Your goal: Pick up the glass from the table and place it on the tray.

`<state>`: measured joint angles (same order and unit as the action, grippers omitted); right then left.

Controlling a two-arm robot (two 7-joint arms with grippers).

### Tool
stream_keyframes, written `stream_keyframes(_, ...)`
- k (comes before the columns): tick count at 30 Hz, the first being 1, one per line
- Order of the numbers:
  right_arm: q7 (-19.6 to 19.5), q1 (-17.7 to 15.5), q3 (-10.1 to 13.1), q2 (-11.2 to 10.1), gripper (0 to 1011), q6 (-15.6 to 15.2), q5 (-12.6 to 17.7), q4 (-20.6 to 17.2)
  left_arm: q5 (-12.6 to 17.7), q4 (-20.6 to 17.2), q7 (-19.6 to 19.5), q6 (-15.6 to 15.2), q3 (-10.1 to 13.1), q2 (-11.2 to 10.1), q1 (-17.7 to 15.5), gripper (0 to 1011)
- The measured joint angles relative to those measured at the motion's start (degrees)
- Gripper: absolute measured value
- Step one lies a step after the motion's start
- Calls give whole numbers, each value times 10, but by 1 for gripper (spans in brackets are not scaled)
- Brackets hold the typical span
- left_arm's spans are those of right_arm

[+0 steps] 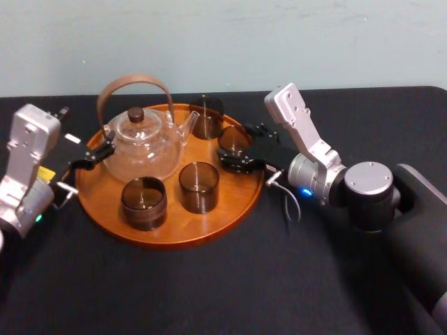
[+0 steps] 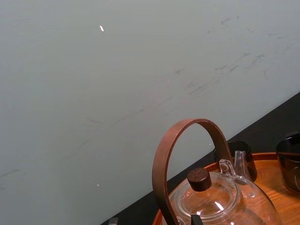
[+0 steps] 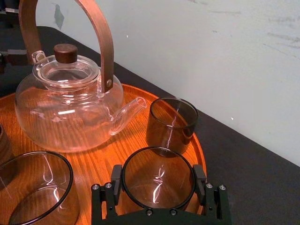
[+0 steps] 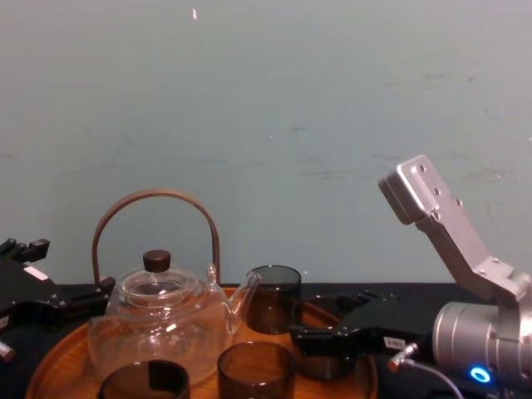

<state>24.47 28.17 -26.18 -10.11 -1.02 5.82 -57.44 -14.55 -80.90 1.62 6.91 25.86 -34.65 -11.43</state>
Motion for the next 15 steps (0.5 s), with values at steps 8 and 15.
stream_keyframes(8, -4, 1, -2, 2, 930, 1, -3, 4, 0, 0, 0, 0, 0, 0, 0, 1010)
stream_keyframes(15, -4, 1, -2, 2, 930, 1, -4, 4, 0, 0, 0, 0, 0, 0, 0, 1010)
